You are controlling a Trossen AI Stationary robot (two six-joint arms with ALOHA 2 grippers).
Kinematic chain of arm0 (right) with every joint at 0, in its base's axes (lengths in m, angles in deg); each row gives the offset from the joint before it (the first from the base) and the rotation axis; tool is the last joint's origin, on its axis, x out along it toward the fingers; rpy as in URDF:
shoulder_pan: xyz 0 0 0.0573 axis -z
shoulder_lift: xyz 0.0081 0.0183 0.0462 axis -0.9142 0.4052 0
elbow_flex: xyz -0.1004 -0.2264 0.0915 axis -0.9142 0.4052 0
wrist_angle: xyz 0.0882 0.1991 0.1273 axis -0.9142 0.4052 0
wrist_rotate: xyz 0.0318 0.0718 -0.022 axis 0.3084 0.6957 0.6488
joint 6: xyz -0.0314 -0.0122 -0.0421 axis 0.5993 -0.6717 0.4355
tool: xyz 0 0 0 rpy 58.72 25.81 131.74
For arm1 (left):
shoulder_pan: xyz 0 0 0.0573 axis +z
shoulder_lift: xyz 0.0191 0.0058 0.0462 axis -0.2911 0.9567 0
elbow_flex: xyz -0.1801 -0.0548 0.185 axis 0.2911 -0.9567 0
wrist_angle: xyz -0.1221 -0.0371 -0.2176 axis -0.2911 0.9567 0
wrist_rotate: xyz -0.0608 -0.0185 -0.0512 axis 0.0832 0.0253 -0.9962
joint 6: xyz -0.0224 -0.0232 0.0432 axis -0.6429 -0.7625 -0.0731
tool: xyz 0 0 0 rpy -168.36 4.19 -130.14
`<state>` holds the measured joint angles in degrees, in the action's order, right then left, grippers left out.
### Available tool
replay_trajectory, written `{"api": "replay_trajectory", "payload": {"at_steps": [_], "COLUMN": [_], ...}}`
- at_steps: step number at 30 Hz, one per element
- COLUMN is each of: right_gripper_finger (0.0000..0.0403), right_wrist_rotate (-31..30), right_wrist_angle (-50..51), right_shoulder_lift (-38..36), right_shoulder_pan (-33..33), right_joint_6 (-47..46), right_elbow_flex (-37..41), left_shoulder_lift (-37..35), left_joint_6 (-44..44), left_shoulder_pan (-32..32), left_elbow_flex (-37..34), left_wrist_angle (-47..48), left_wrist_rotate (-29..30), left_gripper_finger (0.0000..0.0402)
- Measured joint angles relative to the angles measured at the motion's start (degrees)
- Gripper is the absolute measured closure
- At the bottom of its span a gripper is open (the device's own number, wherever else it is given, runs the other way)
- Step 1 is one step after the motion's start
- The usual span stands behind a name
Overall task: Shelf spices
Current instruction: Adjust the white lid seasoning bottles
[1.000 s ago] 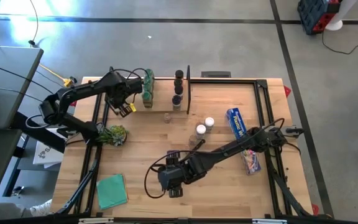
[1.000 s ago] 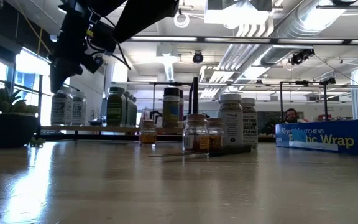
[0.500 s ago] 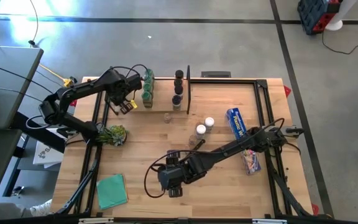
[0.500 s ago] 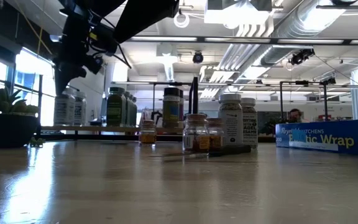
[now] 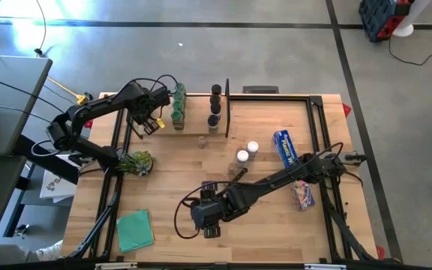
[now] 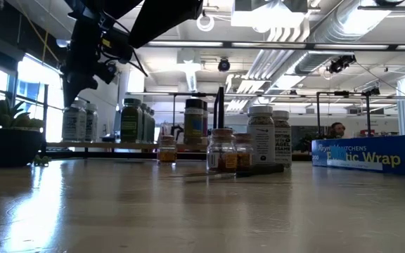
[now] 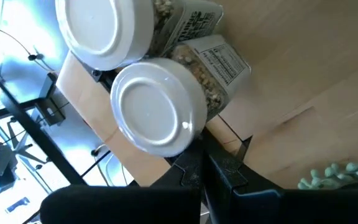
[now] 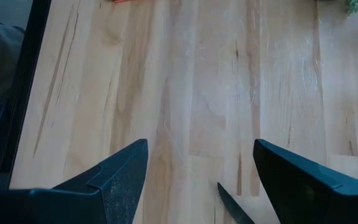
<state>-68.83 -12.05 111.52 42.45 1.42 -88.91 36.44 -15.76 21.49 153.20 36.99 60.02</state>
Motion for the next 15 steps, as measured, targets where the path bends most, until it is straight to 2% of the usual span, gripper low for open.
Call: {"api": "replay_trajectory", "payload": {"at_steps": [8,15], "right_gripper_finger": [0.0116,0.0116], "right_wrist_rotate": [0.0,0.0], "right_wrist_angle": [0.0,-0.1], "right_shoulder_lift": [0.0,0.0], "right_shoulder_pan": [0.1,0.1], "right_joint_6": [0.4,0.4], "right_elbow_flex": [0.0,0.0], "left_shoulder_lift": [-0.6,-0.6], "left_joint_6": [-1.4,-0.6], "left_shoulder_pan": [-0.1,1.3], "left_elbow_flex": [0.0,0.0], "left_wrist_angle": [3.1,1.0], "left_wrist_rotate": [0.1,1.7], "left_gripper_finger": [0.0401,0.0401]}}
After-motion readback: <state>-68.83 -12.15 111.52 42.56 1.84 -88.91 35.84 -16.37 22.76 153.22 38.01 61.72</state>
